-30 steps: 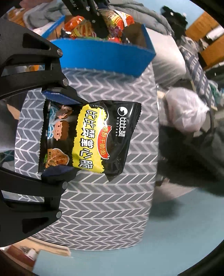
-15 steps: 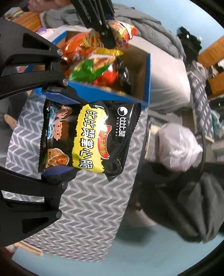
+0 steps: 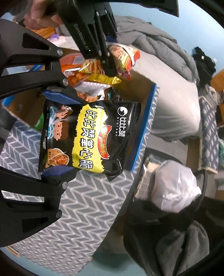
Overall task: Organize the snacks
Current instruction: 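Lift both snacks and carry them over the box, then open both tools to drop the two snacks into the box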
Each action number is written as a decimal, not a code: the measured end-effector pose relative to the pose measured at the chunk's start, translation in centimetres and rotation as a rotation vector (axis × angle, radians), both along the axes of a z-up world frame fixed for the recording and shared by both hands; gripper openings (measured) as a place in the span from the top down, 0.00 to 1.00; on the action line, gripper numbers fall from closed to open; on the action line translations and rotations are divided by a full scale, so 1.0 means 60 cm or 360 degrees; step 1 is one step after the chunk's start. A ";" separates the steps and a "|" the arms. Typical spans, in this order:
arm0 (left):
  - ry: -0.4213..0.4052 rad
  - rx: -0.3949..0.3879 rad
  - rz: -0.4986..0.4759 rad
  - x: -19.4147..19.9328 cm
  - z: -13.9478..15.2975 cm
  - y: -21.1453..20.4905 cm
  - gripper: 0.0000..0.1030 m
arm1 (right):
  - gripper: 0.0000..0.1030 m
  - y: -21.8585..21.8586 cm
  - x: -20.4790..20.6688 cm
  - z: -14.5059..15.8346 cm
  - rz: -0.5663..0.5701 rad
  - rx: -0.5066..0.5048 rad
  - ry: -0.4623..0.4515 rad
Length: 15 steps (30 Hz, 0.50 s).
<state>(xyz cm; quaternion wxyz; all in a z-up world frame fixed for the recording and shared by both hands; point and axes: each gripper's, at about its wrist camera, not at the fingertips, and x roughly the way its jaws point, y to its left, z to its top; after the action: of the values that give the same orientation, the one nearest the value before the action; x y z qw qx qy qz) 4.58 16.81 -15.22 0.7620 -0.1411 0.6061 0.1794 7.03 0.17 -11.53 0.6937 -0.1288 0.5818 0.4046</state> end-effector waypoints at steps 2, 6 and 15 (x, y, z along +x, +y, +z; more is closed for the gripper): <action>0.0004 -0.0013 0.0011 0.002 -0.004 0.005 0.61 | 0.40 0.014 0.000 -0.007 0.0022 -0.0014 0.0002; 0.0013 -0.0027 0.0031 0.007 -0.009 0.012 0.52 | 0.40 0.034 0.003 -0.017 0.0065 -0.0031 0.0006; -0.0020 -0.0010 0.0028 0.002 0.010 0.025 0.38 | 0.36 0.039 0.008 -0.015 0.0084 -0.0071 -0.0035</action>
<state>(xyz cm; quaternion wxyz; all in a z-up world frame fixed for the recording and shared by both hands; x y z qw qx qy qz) 4.71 18.30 -14.63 0.7637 -0.1499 0.6005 0.1835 7.48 2.48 -12.43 0.6861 -0.1641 0.5793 0.4083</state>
